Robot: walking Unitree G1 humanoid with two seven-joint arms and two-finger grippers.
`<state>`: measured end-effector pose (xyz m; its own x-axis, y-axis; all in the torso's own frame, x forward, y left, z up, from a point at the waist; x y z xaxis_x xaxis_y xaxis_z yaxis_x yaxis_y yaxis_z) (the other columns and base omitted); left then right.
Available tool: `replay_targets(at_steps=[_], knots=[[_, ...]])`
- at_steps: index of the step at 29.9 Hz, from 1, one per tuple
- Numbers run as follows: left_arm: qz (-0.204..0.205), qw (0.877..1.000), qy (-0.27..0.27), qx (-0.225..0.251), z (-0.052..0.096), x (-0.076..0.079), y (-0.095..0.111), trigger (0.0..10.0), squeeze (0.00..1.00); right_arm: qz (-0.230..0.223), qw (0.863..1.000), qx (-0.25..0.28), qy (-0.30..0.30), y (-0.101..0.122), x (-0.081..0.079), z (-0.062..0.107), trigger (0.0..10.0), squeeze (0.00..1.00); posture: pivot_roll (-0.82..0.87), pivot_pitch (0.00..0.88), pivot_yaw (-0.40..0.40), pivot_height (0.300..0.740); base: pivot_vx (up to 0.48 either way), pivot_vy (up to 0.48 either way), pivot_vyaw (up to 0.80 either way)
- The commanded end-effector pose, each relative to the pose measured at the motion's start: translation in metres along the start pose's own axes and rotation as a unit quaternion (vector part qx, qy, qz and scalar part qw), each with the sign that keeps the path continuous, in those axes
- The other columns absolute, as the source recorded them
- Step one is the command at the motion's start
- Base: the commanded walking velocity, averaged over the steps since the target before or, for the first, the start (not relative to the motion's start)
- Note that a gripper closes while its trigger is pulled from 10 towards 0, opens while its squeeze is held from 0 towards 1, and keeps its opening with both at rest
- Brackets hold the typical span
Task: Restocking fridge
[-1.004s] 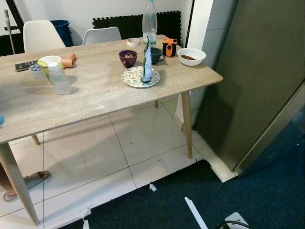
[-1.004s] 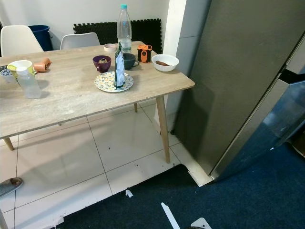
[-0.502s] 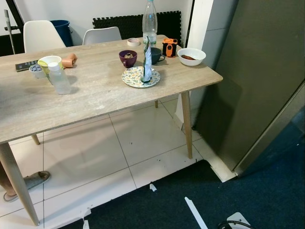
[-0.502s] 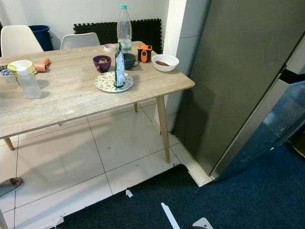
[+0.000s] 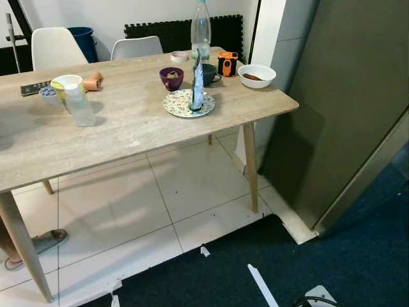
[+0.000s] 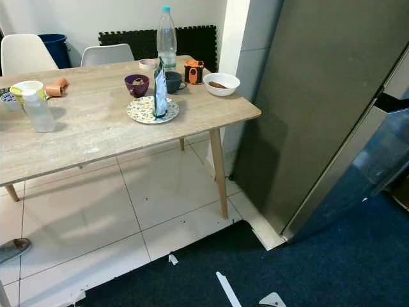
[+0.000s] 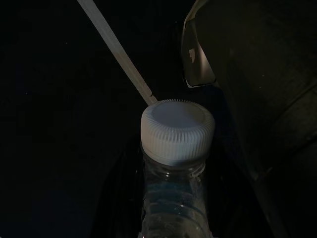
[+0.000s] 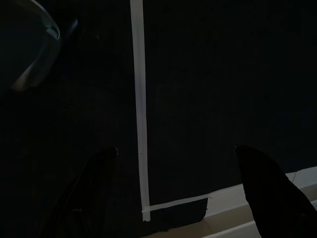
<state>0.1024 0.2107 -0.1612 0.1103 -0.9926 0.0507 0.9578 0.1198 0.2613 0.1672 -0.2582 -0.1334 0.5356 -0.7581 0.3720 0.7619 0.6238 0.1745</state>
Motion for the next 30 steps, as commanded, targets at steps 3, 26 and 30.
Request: replay_targets(at_steps=[3,26,30], knots=[[-0.008,0.994,-0.044,0.097,-0.001,0.032,0.067,10.0,0.00,-0.016,1.000,-0.007,-0.004,-0.005,0.002,0.000,10.0,0.00,-0.03,0.000,-0.044,0.740,0.000,0.000,0.00],[-0.009,0.992,-0.053,0.110,0.000,0.040,0.079,10.0,0.00,-0.025,1.000,-0.006,-0.011,-0.005,0.007,0.001,10.0,0.00,-0.03,0.000,-0.058,0.740,0.000,0.000,0.00],[-0.010,0.992,-0.055,0.110,0.000,0.041,0.079,10.0,0.00,-0.024,1.000,-0.006,-0.010,-0.005,0.006,0.000,10.0,0.00,-0.03,0.000,-0.056,0.740,0.000,0.000,0.00]])
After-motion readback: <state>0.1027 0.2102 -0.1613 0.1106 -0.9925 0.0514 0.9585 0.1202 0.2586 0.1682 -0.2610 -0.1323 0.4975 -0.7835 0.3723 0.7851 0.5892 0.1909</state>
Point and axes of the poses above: a point about 5 cm out from each wrist's last joint towards the gripper, its own z axis pointing back from the gripper into the wrist, its own y axis along the axis of the wrist's last joint, x = y × z, the point moved 5 cm from there along -z, pointing out of the wrist towards the gripper, and after that the axes turned 12 degrees about z, right-handed, at the moved point
